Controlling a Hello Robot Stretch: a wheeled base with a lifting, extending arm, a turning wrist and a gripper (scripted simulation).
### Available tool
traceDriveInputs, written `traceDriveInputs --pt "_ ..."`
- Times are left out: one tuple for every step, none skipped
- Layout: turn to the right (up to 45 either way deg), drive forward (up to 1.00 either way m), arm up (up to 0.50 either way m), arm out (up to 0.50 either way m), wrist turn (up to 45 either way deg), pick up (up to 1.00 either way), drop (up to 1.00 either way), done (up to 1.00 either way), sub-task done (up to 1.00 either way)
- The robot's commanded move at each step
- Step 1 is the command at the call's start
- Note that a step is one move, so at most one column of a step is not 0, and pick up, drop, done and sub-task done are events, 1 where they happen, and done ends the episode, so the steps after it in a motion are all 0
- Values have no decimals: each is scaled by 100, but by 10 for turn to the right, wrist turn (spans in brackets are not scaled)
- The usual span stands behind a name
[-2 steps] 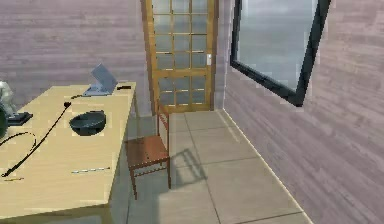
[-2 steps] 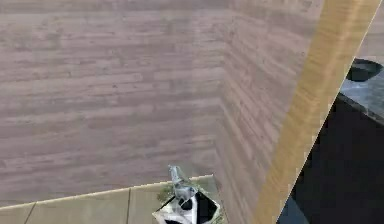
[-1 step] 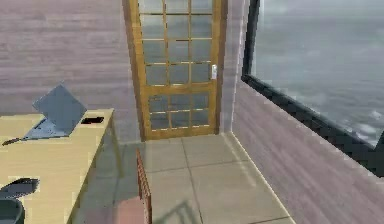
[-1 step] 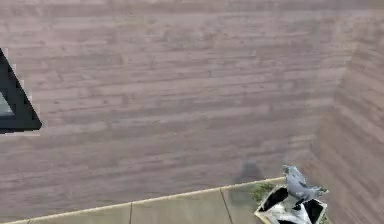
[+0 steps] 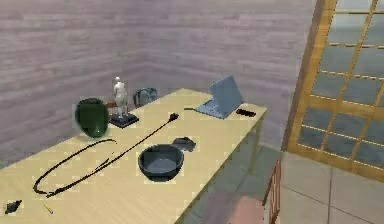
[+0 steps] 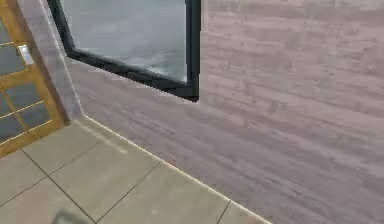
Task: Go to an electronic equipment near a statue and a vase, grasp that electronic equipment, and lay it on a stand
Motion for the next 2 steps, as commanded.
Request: traceDriveInputs --pt "-450 0 0 0 0 0 0 0 0" --pt "-450 0 0 0 0 0 0 0 0"
